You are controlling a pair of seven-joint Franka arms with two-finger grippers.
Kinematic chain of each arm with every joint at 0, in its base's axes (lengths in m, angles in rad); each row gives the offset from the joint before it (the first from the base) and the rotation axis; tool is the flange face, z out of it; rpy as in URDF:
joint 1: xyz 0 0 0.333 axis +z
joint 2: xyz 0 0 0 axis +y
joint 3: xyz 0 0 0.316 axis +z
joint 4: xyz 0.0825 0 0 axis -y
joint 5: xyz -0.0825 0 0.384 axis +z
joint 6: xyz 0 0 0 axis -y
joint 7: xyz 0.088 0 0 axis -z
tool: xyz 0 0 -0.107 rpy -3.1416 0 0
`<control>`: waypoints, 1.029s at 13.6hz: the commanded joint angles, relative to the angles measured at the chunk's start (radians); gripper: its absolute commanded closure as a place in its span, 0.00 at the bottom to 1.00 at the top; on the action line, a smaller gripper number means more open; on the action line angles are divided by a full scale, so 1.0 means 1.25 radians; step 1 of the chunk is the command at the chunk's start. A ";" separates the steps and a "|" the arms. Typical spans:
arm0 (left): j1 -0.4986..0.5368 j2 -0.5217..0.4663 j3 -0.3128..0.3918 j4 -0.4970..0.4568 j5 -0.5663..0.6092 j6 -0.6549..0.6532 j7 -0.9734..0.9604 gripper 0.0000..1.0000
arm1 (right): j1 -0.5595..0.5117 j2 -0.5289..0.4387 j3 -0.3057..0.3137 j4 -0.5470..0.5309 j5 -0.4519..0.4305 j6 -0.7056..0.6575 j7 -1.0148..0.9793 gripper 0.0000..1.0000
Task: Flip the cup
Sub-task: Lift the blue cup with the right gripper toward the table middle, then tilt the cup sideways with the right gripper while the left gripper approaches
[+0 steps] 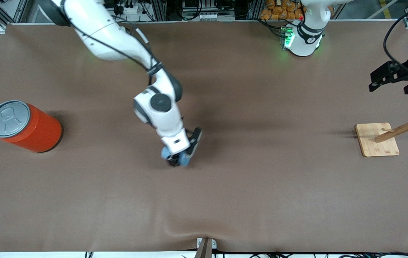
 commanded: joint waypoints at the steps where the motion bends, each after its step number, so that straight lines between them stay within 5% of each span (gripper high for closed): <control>1: 0.003 0.058 -0.003 0.004 -0.097 0.010 0.018 0.00 | 0.033 -0.020 -0.010 -0.030 -0.019 0.032 -0.010 0.15; 9: -0.009 0.308 -0.005 0.000 -0.343 0.083 0.018 0.00 | 0.145 -0.016 -0.013 -0.033 -0.092 0.034 -0.010 0.00; 14: -0.041 0.394 -0.010 -0.067 -0.487 0.161 0.016 0.00 | 0.130 -0.097 -0.012 -0.001 -0.047 -0.114 0.000 0.00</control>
